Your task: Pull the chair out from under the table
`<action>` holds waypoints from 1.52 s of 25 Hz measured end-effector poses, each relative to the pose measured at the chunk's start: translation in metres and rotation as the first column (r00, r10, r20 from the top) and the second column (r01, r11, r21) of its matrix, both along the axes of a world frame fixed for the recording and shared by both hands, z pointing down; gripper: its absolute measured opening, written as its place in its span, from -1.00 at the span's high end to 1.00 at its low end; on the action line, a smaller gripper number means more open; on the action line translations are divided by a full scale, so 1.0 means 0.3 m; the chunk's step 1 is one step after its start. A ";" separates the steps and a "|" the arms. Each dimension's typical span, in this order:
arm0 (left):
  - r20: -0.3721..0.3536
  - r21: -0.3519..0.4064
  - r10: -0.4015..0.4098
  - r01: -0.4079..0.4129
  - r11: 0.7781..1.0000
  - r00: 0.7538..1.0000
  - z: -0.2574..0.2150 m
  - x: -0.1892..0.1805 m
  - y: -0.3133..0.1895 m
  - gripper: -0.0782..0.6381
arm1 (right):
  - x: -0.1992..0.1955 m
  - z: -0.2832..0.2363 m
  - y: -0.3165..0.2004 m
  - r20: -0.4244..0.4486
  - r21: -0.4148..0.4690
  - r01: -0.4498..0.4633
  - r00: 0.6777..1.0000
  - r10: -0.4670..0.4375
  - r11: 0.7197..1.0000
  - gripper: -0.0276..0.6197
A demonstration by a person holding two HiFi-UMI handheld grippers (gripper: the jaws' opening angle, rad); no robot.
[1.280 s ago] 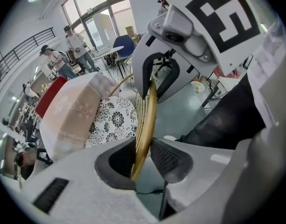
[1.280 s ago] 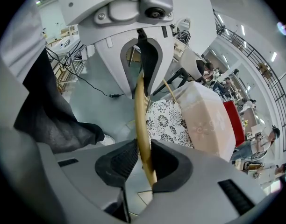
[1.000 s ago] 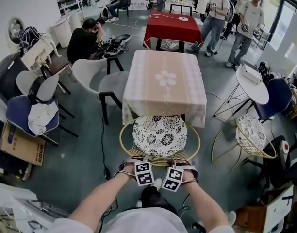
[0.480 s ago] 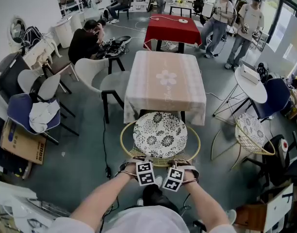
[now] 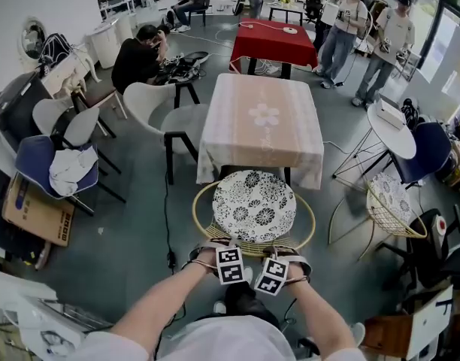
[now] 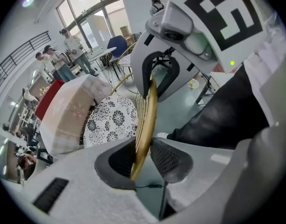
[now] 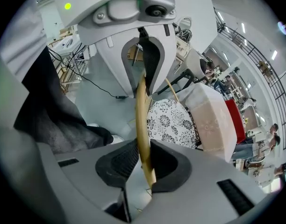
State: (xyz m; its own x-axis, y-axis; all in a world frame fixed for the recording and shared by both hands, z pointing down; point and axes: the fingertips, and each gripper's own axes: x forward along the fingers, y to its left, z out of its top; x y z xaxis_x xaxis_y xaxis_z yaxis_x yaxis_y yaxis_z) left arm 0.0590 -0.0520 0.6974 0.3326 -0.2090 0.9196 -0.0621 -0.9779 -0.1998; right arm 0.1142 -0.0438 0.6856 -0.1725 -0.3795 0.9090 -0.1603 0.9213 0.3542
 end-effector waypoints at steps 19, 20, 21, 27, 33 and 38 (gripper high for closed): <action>0.010 -0.025 0.042 -0.042 0.999 0.999 -0.010 0.015 0.168 0.51 | 0.017 -0.007 0.156 0.005 -0.012 0.048 0.999 -0.048 0.999 0.78; 0.009 -0.026 0.039 -0.039 0.999 0.999 -0.011 0.015 0.174 0.51 | 0.018 -0.008 0.160 0.008 -0.012 0.046 0.999 -0.046 0.999 0.78; 0.008 -0.025 0.035 -0.035 0.999 0.999 -0.011 0.015 0.179 0.51 | 0.018 -0.009 0.163 0.010 -0.010 0.040 0.999 -0.040 0.999 0.77; -0.030 0.044 -0.009 0.011 0.999 1.000 -0.015 0.011 0.175 0.51 | 0.029 -0.016 0.160 0.030 0.016 -0.070 0.997 0.069 0.997 0.63; -0.157 0.038 -0.087 0.094 0.995 0.984 -0.081 0.003 0.173 0.43 | 0.030 -0.092 0.185 0.146 0.019 -0.206 0.969 0.201 0.978 0.47; -0.370 -0.042 -0.249 0.252 0.967 0.895 -0.215 0.022 0.176 0.43 | 0.018 -0.173 0.216 0.334 -0.075 -0.378 0.862 0.381 0.923 0.50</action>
State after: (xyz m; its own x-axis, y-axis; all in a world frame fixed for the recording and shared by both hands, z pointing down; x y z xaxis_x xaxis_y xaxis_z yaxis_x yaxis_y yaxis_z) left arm 0.0657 0.0008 0.6330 0.5833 -0.3359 0.7395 -0.3753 -0.9189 -0.1214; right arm 0.1195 0.0211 0.6336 -0.3108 -0.4720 0.8250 -0.6060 0.7671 0.2106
